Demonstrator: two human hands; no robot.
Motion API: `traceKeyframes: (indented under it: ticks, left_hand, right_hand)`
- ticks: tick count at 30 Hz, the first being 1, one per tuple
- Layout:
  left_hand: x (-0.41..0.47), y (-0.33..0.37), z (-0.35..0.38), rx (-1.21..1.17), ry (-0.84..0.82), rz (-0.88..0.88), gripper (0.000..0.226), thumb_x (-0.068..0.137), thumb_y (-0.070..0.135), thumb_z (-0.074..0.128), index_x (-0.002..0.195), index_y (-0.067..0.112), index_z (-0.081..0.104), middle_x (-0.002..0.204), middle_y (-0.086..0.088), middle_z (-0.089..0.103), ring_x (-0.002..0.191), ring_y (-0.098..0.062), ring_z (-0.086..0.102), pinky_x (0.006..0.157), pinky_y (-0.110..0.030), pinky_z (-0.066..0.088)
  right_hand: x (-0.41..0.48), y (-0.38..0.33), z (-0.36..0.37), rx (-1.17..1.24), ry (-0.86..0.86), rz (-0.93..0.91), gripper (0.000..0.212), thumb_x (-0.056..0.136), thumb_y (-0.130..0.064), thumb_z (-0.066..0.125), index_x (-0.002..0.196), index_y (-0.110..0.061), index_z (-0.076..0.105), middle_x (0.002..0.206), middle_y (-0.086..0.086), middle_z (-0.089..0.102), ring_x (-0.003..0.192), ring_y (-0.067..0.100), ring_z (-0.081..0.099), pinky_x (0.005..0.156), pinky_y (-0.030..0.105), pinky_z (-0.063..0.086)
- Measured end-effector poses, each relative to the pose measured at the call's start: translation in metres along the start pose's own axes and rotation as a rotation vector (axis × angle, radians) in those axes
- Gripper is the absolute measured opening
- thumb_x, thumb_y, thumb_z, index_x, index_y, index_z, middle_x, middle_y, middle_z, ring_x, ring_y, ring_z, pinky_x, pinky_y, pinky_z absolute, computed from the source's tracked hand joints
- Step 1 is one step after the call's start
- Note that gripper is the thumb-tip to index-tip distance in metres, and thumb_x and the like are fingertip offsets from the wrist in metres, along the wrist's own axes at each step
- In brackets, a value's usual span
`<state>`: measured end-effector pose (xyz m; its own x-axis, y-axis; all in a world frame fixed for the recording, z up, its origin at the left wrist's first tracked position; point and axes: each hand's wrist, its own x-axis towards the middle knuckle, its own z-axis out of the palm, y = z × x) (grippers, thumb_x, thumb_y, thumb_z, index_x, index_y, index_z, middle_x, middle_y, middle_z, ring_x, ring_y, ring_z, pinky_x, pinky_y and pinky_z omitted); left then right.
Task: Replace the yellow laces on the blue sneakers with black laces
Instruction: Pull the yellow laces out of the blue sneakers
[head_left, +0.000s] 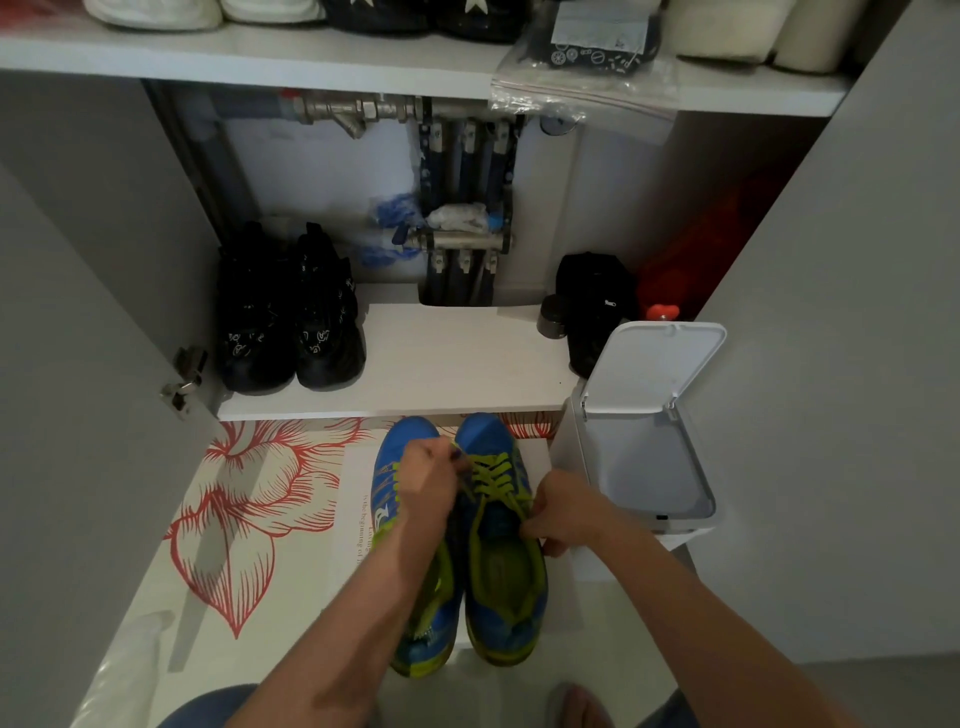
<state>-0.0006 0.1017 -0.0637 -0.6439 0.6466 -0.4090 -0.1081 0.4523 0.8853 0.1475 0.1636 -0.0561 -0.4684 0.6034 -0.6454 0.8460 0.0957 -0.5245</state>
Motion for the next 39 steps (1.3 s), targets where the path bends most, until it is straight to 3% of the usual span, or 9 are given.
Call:
traceKeyframes:
  ticks: [4,10,18,21,24,27,33,35,39]
  left_hand:
    - [-0.008,0.017,-0.005,-0.110,-0.132,-0.092,0.009,0.097,0.009,0.038,0.095,0.012,0.046,0.081,-0.011,0.058,0.064,-0.018,0.057,0.051,-0.023,0.045]
    - [-0.011,-0.015,0.009,0.992,-0.380,0.619,0.034,0.086,0.026,0.063,0.120,0.024,0.058,0.121,0.000,0.055,0.113,-0.018,0.050,0.096,-0.030,0.042]
    - [-0.008,-0.016,0.017,1.192,-0.280,0.674,0.027,0.092,0.026,0.054,0.116,0.017,0.062,0.124,-0.004,0.050,0.118,-0.019,0.043,0.095,-0.028,0.038]
    - [-0.012,-0.013,0.016,0.939,-0.124,0.606,0.017,0.095,0.020,0.050,0.107,0.014,0.061,0.118,-0.005,0.049,0.102,-0.017,0.051,0.085,-0.027,0.046]
    - [-0.007,0.002,0.004,0.323,0.143,0.344,0.012,0.092,0.003,0.044,0.091,0.005,0.055,0.100,-0.013,0.054,0.075,-0.016,0.052,0.061,-0.019,0.044]
    - [-0.004,0.008,-0.005,-0.283,0.145,0.010,0.022,0.099,0.006,0.036,0.079,0.014,0.041,0.090,-0.019,0.054,0.077,-0.026,0.060,0.061,-0.030,0.053]
    - [-0.003,0.021,-0.008,-0.629,0.216,-0.137,0.017,0.101,0.010,0.027,0.087,0.010,0.036,0.074,-0.011,0.046,0.050,-0.022,0.054,0.049,-0.033,0.051]
    - [0.008,0.020,-0.019,-0.565,0.223,-0.090,0.011,0.101,0.013,0.031,0.098,0.008,0.040,0.072,-0.012,0.050,0.047,-0.019,0.056,0.048,-0.031,0.051]
    - [0.004,0.013,-0.017,0.288,0.159,0.076,0.033,0.091,0.001,0.044,0.124,0.006,0.041,0.118,-0.026,0.053,0.101,-0.035,0.056,0.089,-0.039,0.046]
  right_hand:
    - [0.000,-0.001,-0.001,-0.028,-0.008,-0.015,0.008,0.083,-0.009,0.066,0.085,-0.004,0.061,0.079,0.011,0.062,0.052,0.010,0.059,0.050,0.016,0.052]
    - [0.001,-0.003,0.001,-0.079,0.000,-0.023,0.016,0.083,-0.010,0.066,0.077,-0.013,0.052,0.081,0.012,0.061,0.057,0.015,0.060,0.050,0.016,0.051]
    - [0.004,0.000,0.003,-0.100,0.004,-0.044,0.012,0.083,-0.012,0.066,0.082,-0.010,0.054,0.083,0.016,0.063,0.056,0.014,0.060,0.058,0.023,0.055]
    - [0.002,0.001,0.002,-0.089,0.004,-0.035,0.017,0.085,-0.013,0.065,0.075,-0.013,0.051,0.073,0.008,0.060,0.053,0.011,0.058,0.051,0.017,0.052]
    - [0.000,0.001,0.000,-0.079,-0.006,-0.031,0.019,0.086,-0.013,0.064,0.072,-0.015,0.050,0.073,0.006,0.059,0.054,0.010,0.058,0.049,0.014,0.051]
    - [0.000,-0.001,0.001,-0.090,-0.017,-0.042,0.015,0.086,-0.012,0.064,0.076,-0.010,0.053,0.087,0.017,0.064,0.062,0.020,0.065,0.050,0.015,0.050]
    - [0.000,0.000,-0.001,-0.028,-0.037,-0.033,0.013,0.084,-0.009,0.065,0.075,-0.010,0.056,0.092,0.019,0.066,0.049,0.007,0.059,0.054,0.019,0.054]
    - [-0.002,-0.001,-0.002,-0.003,-0.053,-0.026,0.014,0.084,-0.012,0.067,0.076,-0.010,0.056,0.085,0.013,0.064,0.047,0.005,0.059,0.054,0.018,0.053]
    - [0.000,-0.005,-0.001,-0.047,0.095,-0.131,0.018,0.088,-0.029,0.064,0.077,-0.021,0.052,0.074,-0.004,0.057,0.064,0.009,0.056,0.059,0.021,0.051]
